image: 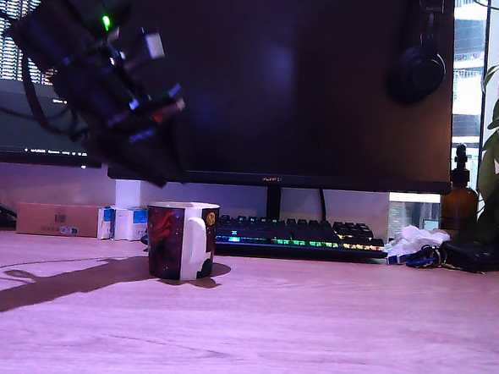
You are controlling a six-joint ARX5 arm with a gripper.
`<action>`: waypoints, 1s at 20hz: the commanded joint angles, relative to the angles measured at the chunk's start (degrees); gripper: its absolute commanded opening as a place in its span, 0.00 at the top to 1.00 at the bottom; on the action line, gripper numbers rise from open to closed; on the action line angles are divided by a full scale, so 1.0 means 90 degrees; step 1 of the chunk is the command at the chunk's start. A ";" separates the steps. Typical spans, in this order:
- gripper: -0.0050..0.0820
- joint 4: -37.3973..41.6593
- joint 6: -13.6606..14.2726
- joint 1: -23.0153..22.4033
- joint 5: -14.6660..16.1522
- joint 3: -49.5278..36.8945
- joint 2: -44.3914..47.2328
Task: Pick up the coffee capsules on the table and drop them inside the coffee cup
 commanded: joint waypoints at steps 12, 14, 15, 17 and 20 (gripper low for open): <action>0.96 0.0032 -0.0085 0.0459 -0.0046 -0.0877 -0.2096; 0.96 0.0175 -0.0177 0.0702 -0.0044 -0.1219 -0.2392; 0.96 0.0345 -0.0231 0.0838 -0.0044 -0.1423 -0.2555; 0.96 0.0481 -0.0335 0.1112 -0.0041 -0.1780 -0.2900; 0.96 0.0690 -0.0476 0.1489 -0.0046 -0.2254 -0.3385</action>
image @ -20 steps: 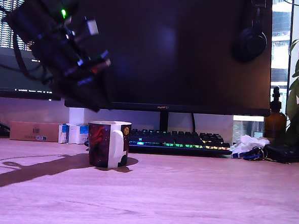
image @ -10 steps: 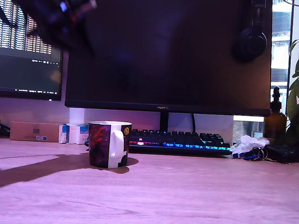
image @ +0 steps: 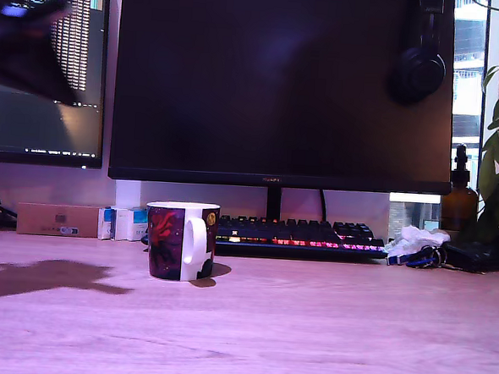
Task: Pick up the coffee capsules on the table and drop them inside the coffee cup
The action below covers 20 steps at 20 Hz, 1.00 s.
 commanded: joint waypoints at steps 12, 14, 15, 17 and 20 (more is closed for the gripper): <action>0.96 0.0187 -0.0522 0.0466 -0.0335 -0.1622 -0.2259; 0.96 0.0189 -0.0520 0.0466 -0.0338 -0.1897 -0.2841; 0.96 0.0236 -0.0520 0.0466 -0.0333 -0.2028 -0.3150; 0.96 0.0403 -0.0554 0.0466 -0.0335 -0.2283 -0.3716; 0.96 0.0425 -0.0697 0.0466 -0.0338 -0.2538 -0.4471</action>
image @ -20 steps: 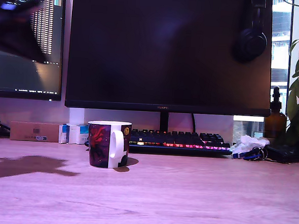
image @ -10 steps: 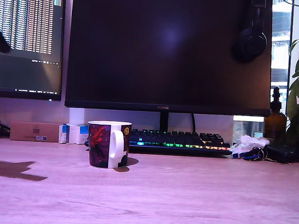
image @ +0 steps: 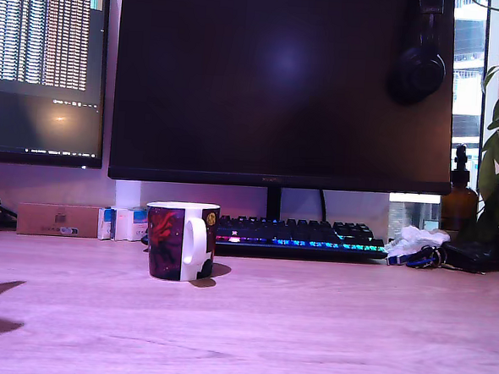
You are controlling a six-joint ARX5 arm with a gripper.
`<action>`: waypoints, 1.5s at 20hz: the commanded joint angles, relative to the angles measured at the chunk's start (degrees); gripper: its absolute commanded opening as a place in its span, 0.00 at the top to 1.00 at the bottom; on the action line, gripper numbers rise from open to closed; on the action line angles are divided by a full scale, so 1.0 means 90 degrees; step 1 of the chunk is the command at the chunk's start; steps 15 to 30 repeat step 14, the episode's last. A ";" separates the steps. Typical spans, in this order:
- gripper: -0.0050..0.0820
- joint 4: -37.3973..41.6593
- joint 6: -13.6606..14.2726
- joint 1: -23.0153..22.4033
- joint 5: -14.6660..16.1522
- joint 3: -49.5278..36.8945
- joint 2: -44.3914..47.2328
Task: Pick up the coffee capsules on the table and drop them inside the coffee cup
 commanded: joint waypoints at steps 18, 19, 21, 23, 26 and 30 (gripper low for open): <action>0.96 -0.0005 -0.0277 0.0010 0.0002 -0.0301 -0.1115; 0.96 -0.0005 -0.0277 0.0010 0.0002 -0.0301 -0.1115; 0.96 -0.0005 -0.0277 0.0010 0.0002 -0.0301 -0.1115; 0.96 -0.0005 -0.0277 0.0010 0.0002 -0.0301 -0.1115; 0.96 -0.0005 -0.0277 0.0010 0.0002 -0.0301 -0.1115; 0.96 -0.0005 -0.0277 0.0010 0.0002 -0.0301 -0.1115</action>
